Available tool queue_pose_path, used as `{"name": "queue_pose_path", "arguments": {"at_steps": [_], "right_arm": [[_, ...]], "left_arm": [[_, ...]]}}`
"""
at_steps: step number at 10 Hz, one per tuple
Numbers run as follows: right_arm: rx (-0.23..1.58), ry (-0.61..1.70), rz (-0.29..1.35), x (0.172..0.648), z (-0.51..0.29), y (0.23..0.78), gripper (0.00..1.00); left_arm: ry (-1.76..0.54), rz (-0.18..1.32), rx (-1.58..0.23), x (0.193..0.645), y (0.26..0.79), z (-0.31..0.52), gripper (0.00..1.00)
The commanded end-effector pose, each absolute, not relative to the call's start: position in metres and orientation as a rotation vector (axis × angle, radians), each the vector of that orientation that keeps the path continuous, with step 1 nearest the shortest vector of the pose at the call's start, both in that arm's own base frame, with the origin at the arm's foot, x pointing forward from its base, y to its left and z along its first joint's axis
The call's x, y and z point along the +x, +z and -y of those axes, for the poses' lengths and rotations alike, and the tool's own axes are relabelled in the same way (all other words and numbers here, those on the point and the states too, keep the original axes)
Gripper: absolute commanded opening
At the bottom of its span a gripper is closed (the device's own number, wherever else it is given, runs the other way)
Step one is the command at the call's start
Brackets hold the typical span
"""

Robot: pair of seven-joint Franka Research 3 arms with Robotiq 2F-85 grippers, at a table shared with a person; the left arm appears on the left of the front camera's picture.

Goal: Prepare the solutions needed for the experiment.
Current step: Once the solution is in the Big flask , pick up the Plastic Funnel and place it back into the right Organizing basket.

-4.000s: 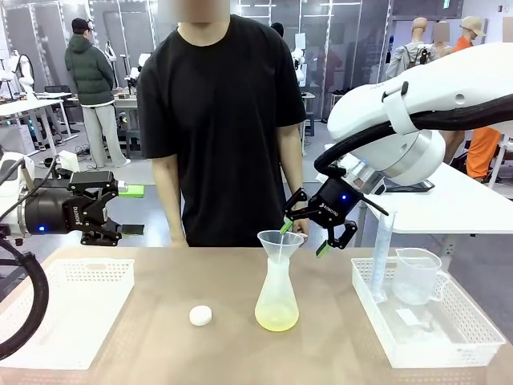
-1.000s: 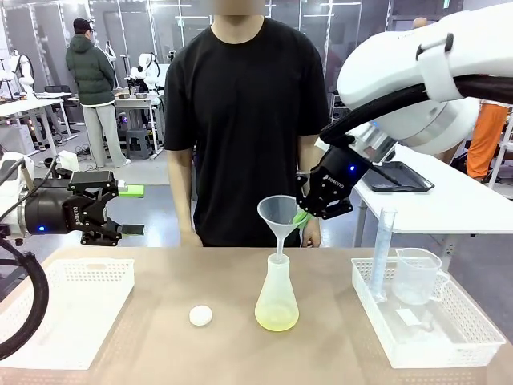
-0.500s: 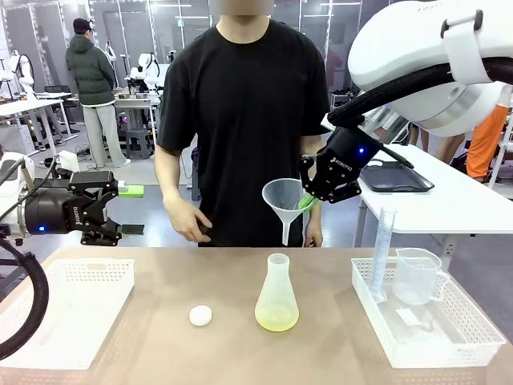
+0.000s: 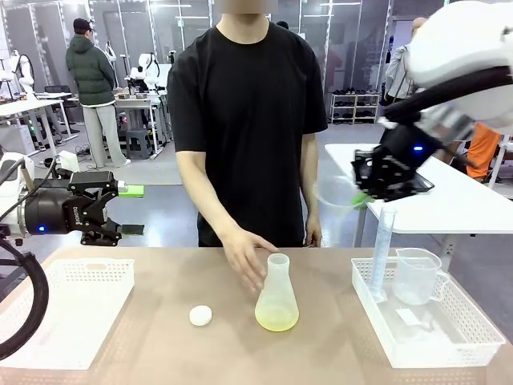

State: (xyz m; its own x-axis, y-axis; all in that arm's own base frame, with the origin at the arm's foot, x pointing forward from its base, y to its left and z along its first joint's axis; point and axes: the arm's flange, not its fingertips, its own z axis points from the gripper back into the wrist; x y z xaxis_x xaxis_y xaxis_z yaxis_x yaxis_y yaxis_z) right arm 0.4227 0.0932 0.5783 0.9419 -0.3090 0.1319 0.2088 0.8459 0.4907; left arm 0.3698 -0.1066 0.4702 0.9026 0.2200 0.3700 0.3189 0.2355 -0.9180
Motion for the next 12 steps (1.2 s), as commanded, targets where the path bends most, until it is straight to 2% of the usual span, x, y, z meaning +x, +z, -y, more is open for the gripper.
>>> {"name": "queue_pose_path", "arguments": {"at_steps": [1,6,11,12], "right_arm": [[0.474,-0.454,0.241,0.393,-0.054,0.579,0.00],[0.489,-0.733,0.248,0.367,0.012,0.565,0.00],[0.503,-0.671,0.250,0.370,0.018,0.565,0.00],[0.504,-0.686,0.245,0.369,0.019,0.564,0.03]], "left_arm": [[-0.077,0.467,-1.347,0.368,0.473,0.104,1.00],[-0.077,0.467,-1.347,0.368,0.473,0.104,1.00],[-0.077,0.467,-1.347,0.368,0.473,0.104,1.00],[-0.077,0.467,-1.347,0.368,0.473,0.104,1.00]]}}
